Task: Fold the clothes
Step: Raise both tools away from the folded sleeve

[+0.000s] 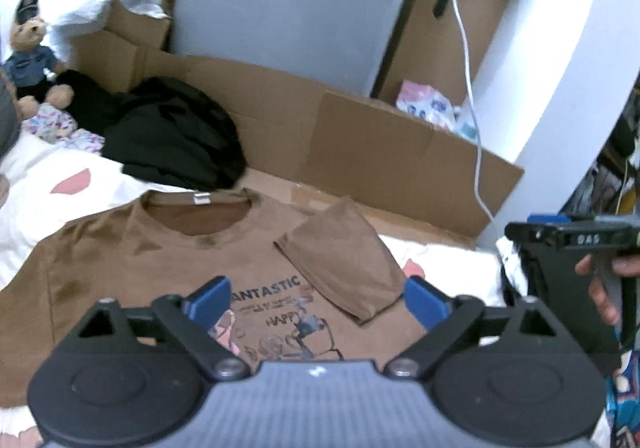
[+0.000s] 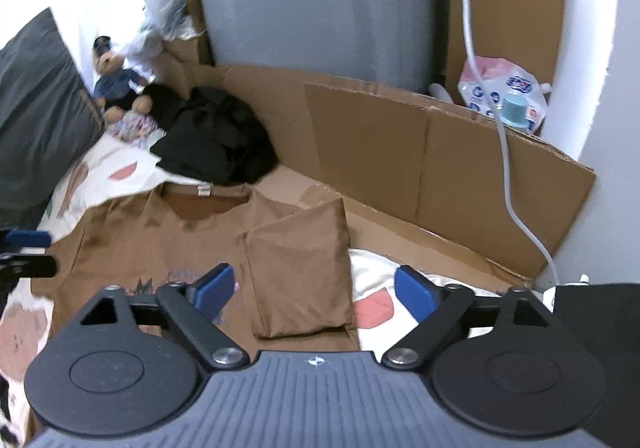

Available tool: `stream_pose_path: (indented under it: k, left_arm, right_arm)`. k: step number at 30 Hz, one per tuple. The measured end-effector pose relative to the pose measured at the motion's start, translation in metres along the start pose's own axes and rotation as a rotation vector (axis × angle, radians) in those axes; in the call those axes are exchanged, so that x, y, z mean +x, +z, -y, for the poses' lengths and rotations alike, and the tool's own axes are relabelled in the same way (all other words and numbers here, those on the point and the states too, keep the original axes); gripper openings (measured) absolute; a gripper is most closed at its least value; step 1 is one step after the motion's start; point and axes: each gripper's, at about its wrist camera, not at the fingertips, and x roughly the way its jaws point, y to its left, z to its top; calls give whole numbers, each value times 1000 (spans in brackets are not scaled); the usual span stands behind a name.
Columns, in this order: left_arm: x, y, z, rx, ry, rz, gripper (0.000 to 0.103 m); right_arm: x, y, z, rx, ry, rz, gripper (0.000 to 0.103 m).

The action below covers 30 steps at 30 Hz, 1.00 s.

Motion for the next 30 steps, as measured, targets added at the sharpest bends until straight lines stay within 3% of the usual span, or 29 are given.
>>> stream_pose_path:
  k: [5,9,18,25,30]
  left_arm:
    - [-22,-8,-26,-31,40,-10,102]
    - [-34,-18,-51,-44,78,-15,102]
    - [-64,-39,-91,-203,184,-23,102]
    - [-110,-56,-117,-355,361,-37,102]
    - [-128,-56,-130,-274,446,-13,102]
  right_arm:
    - [10,-5,-13,27,26,4,96]
    - [21,-11,-38,-30,52,-12,98]
    - [10,-14,-102,-166,157,-16,99]
    - [-8,-15,-135,-201,264,-90,100]
    - [-26,-13,-159,-283,297,-64,100]
